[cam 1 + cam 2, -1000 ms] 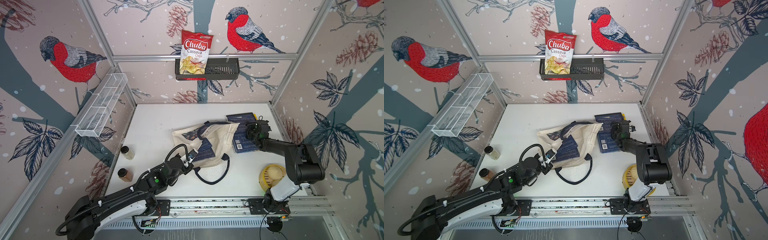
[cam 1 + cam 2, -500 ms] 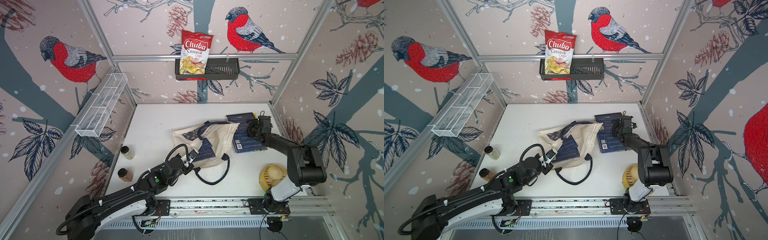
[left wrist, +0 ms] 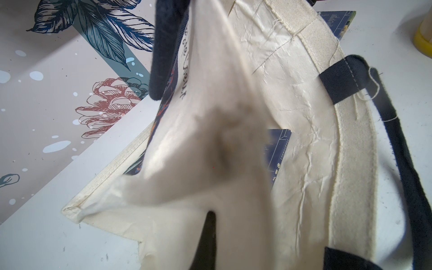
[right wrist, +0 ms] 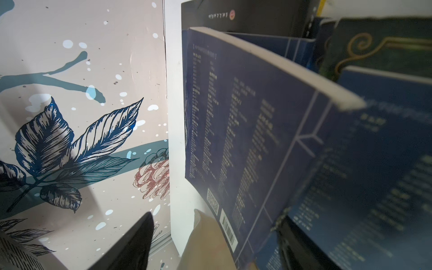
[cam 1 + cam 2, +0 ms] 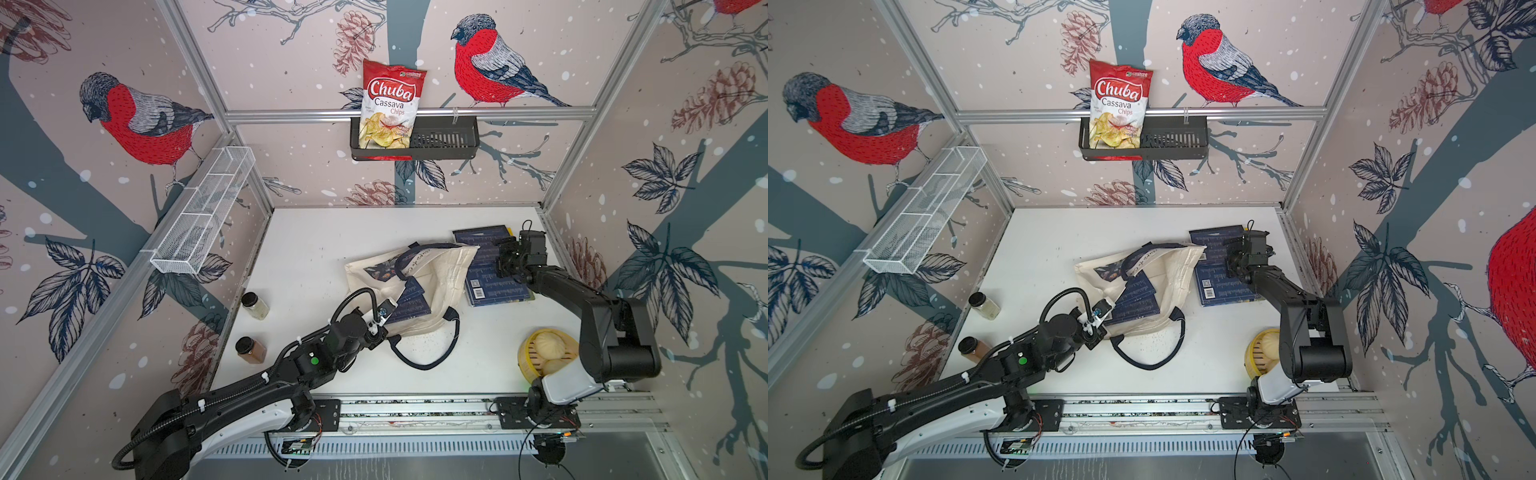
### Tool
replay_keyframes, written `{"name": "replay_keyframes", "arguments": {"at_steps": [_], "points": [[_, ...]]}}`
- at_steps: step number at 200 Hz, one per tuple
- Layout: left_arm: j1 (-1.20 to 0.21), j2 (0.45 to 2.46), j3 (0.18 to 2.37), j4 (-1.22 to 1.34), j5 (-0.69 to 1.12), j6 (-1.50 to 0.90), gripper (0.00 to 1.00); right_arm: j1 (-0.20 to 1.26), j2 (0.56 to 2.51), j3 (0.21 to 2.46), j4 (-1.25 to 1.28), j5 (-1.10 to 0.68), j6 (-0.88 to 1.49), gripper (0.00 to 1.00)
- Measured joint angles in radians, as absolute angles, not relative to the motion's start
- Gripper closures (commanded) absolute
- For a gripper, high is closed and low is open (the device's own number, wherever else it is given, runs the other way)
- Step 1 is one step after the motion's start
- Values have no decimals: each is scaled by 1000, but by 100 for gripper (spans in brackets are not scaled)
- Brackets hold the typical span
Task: Take out the books from the canvas bag
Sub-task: Place the book on the book.
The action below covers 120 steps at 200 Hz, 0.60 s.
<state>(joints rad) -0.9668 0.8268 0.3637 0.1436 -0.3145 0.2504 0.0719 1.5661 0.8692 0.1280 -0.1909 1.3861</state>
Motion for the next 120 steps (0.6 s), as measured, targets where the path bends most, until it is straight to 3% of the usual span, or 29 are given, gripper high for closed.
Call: {"name": "replay_keyframes", "arguments": {"at_steps": [86, 120], "points": [[-967, 824, 366, 138, -310, 251, 100, 71, 1461, 836, 73, -222, 1333, 14], [-967, 824, 367, 134, -295, 253, 100, 201, 1268, 809, 73, -146, 1219, 14]]}}
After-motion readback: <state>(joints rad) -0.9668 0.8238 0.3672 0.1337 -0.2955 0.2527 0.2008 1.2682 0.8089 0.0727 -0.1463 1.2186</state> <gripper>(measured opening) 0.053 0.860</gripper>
